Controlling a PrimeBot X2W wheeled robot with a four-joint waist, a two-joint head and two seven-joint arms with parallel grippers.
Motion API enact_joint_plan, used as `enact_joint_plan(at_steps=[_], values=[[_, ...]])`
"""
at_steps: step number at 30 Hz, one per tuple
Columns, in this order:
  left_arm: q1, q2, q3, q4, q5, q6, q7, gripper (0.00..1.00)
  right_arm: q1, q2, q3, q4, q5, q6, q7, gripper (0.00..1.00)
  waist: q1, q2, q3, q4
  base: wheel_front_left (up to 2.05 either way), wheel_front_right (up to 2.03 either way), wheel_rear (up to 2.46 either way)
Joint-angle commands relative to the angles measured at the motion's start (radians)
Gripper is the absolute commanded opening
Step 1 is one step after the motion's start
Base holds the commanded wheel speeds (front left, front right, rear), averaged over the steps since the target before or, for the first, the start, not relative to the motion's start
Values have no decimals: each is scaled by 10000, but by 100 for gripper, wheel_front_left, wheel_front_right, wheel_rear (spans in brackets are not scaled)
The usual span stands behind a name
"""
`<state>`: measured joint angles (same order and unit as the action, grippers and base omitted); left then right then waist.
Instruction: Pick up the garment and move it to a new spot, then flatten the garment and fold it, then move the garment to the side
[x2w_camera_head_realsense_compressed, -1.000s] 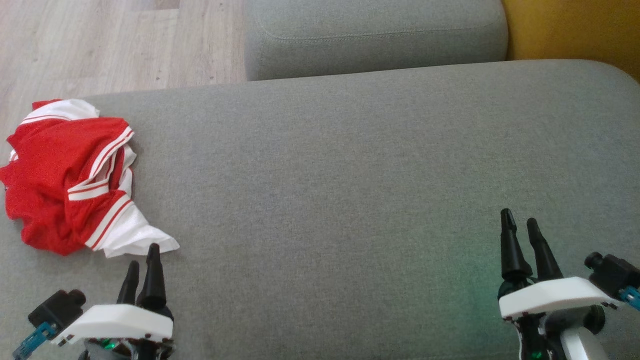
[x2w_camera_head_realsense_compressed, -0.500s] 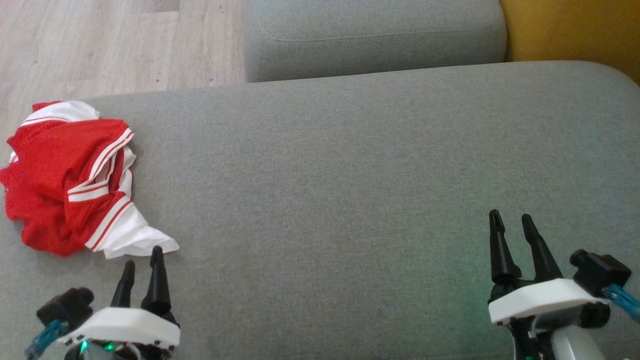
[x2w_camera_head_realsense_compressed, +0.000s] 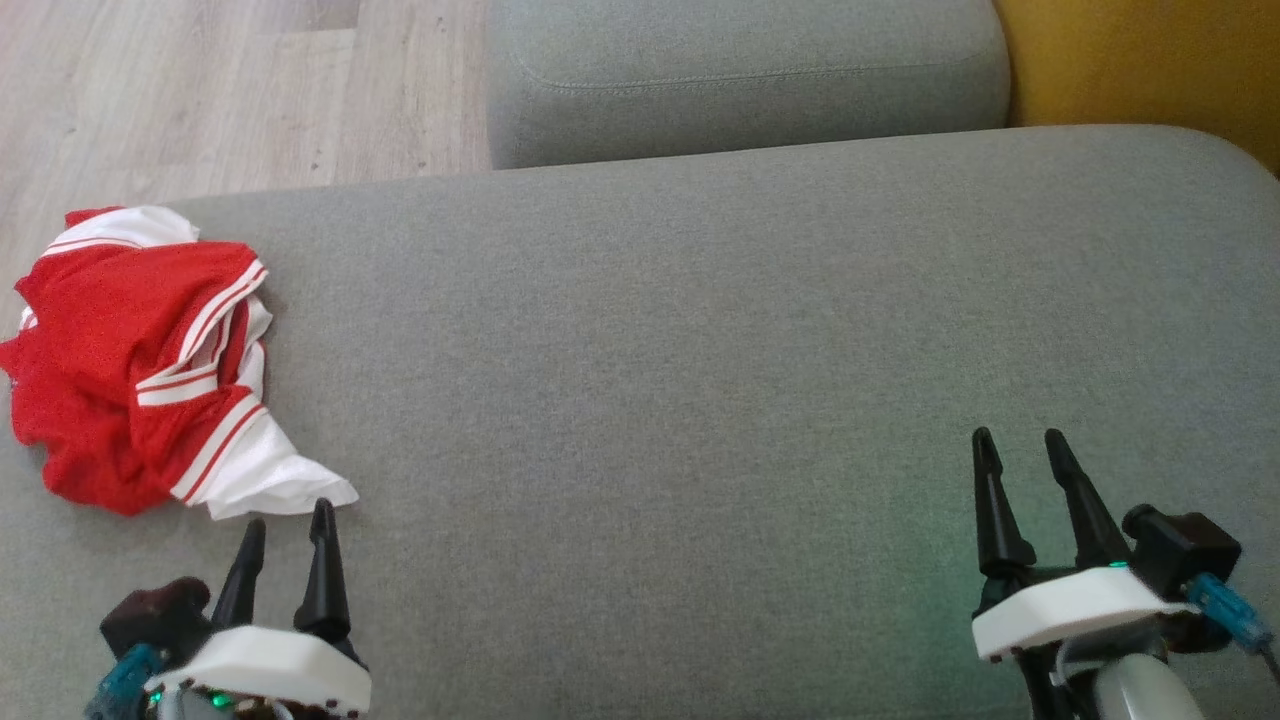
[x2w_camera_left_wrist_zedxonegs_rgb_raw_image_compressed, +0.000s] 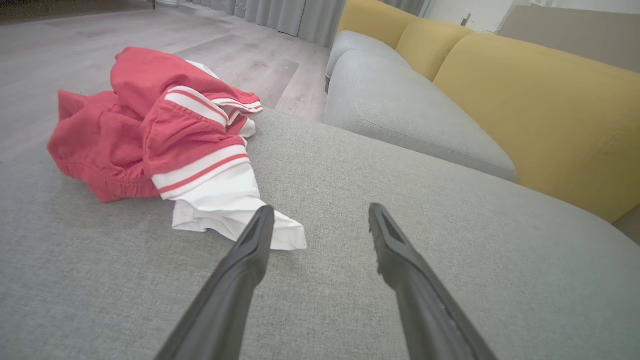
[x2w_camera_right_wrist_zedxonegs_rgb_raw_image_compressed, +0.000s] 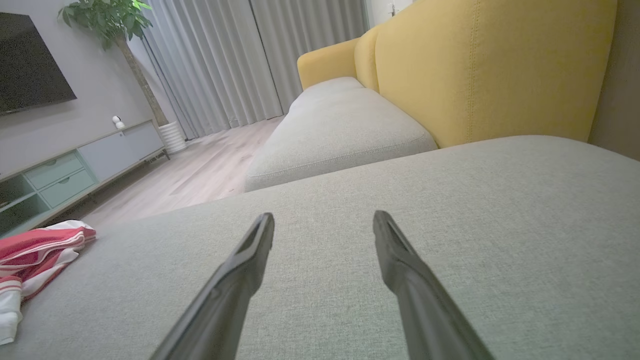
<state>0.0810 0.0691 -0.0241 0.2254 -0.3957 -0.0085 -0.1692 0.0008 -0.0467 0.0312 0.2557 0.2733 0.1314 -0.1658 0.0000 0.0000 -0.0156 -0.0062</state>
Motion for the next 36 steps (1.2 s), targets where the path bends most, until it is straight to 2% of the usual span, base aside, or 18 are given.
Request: enact_joint_plan(at_steps=[1, 14, 27, 36], values=[[-233, 241, 160, -384, 484, 44, -181, 100, -263, -57, 116, -267, -461, -6, -208, 100, 0, 0, -1, 5, 0, 0, 0], [-104, 353, 65, -438, 1997, 157, -532, 100, -249, -32, -133, 55, -1661, -7, -562, 100, 0, 0, -41, 21, 0, 0, 0], [59, 316, 113, -327, 3378, 187, -911, 100, -260, -36, 38, 551, -2672, -7, -945, 100, 0, 0, -75, -20, 0, 0, 0], [50, 174, 356, -102, 3077, 26, -926, 100, -274, -36, 36, 671, -2260, -7, -960, 100, 0, 0, -86, -3, 0, 0, 0]])
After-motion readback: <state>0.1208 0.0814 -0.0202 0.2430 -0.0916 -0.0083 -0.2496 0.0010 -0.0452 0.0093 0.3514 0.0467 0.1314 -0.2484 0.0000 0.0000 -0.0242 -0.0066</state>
